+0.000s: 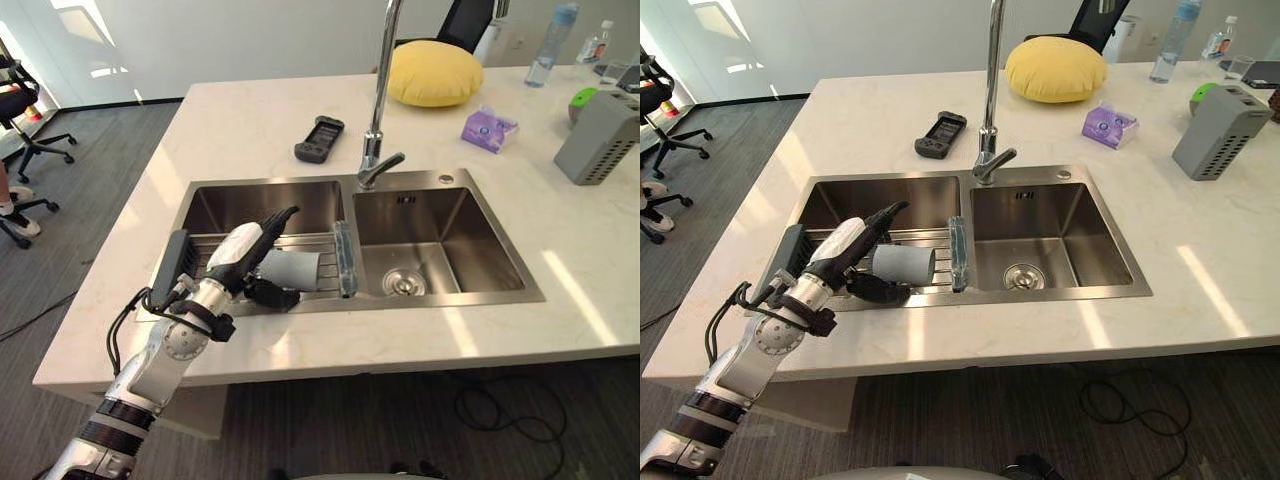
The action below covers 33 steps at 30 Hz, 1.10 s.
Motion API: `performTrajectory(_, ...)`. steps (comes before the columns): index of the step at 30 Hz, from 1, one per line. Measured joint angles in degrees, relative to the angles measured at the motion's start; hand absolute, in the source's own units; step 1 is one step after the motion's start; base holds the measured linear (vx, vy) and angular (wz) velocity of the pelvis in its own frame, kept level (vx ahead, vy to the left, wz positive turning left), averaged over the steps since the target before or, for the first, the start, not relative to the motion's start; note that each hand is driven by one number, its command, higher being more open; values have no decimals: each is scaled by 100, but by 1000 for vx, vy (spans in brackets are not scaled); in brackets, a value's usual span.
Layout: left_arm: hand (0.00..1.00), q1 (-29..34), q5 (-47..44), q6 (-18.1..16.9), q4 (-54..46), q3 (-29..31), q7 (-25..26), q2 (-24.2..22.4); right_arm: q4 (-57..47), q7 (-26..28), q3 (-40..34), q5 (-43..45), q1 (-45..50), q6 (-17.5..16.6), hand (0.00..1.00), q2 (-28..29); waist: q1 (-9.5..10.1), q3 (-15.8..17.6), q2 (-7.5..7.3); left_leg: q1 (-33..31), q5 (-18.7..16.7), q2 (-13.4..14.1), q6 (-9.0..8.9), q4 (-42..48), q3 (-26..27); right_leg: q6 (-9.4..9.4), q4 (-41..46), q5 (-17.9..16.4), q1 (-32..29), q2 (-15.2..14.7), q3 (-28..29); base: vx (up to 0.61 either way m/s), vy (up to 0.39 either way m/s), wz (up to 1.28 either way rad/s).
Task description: Walk over to the sink, pick up the cup, carry it to the dishwasher, place the cup inside the dishwasher, then close the dishwasher door
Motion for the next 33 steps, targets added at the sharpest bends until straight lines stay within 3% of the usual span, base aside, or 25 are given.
performTrajectory(15, 100, -566, 902, -127, 650, -419, 64, 583, -157, -216, 19, 396, 27, 12, 100, 43, -174, 0, 0, 70, -27, 4, 0, -1, 283, -11, -4, 90, -115, 4, 302, -29, -5, -10)
performTrajectory(20, 100, -737, 901, -384, 858, -544, -35, 730, -151, -216, 23, 436, 32, 8, 100, 59, -181, 0, 0, 70, -27, 3, -1, -1, 289, -10, -3, 90, -124, 4, 311, 0, 0, 0)
performTrajectory(26, 100, -1216, 642, -633, 941, -916, -942, 1115, -149, -207, 23, 439, 15, -5, 100, 55, -259, 0, 1, 70, -28, 3, -2, -1, 298, -11, -3, 92, -128, 4, 322, 0, 0, 0)
performTrajectory(33, 100, -1713, -34, -540, 1374, -1344, -1617, 1357, -140, -184, 17, 476, 7, -36, 100, 41, -350, -4, 9, 102, -41, 2, -4, -1, 405, -15, -2, 117, -167, 6, 428, -17, -7, -7)
